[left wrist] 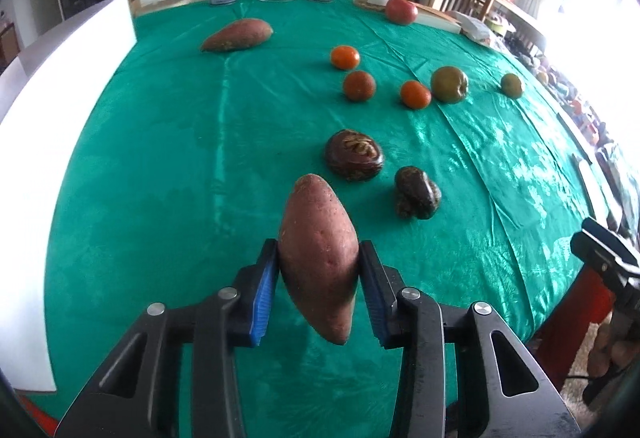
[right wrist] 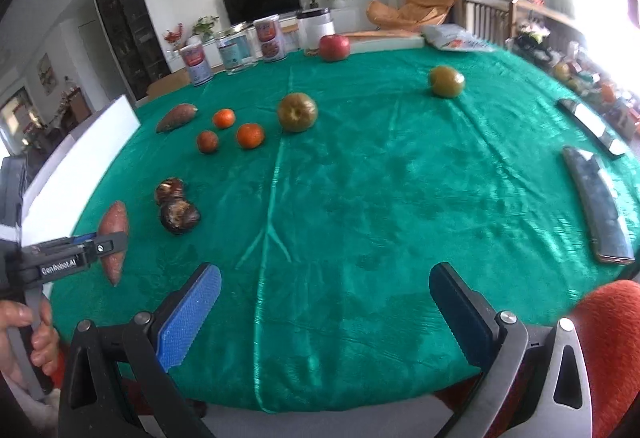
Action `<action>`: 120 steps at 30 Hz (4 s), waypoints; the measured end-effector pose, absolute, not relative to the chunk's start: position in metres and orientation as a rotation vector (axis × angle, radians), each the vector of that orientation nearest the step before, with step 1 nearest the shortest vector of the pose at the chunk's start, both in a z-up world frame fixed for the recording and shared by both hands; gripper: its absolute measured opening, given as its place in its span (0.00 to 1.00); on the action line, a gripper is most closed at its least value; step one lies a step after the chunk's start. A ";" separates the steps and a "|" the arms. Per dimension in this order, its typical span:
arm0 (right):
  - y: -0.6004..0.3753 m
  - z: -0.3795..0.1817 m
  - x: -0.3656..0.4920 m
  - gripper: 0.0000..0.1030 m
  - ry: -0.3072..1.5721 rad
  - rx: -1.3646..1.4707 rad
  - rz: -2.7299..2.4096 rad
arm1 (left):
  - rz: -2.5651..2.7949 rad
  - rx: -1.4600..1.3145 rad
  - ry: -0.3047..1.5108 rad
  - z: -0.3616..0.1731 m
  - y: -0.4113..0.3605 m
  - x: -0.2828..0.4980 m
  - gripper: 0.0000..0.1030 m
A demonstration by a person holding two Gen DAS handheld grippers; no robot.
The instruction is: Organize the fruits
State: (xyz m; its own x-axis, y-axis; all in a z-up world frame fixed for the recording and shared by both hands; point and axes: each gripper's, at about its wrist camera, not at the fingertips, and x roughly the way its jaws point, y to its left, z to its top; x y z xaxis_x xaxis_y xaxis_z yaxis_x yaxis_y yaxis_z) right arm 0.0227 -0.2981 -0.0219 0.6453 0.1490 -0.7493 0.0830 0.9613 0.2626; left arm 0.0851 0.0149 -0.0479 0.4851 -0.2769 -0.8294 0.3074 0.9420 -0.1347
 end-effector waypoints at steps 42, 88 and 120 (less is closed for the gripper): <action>0.033 0.088 0.186 0.32 1.078 0.180 0.905 | -0.035 -0.308 0.963 0.063 0.250 0.083 0.40; -0.295 -0.052 0.055 0.88 0.840 0.048 -0.098 | -0.125 -0.097 0.903 -0.077 0.037 0.076 0.95; -0.292 -0.075 0.057 1.00 0.851 0.060 -0.157 | -0.105 0.042 0.891 -0.088 0.024 0.072 0.98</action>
State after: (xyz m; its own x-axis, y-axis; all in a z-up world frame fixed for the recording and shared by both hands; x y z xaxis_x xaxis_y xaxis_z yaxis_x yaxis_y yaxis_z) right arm 0.0574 -0.2920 -0.0753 0.6487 -0.1146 -0.7524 0.1623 0.9867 -0.0103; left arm 0.0718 0.0239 -0.0881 0.6237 -0.0742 -0.7782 0.1094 0.9940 -0.0071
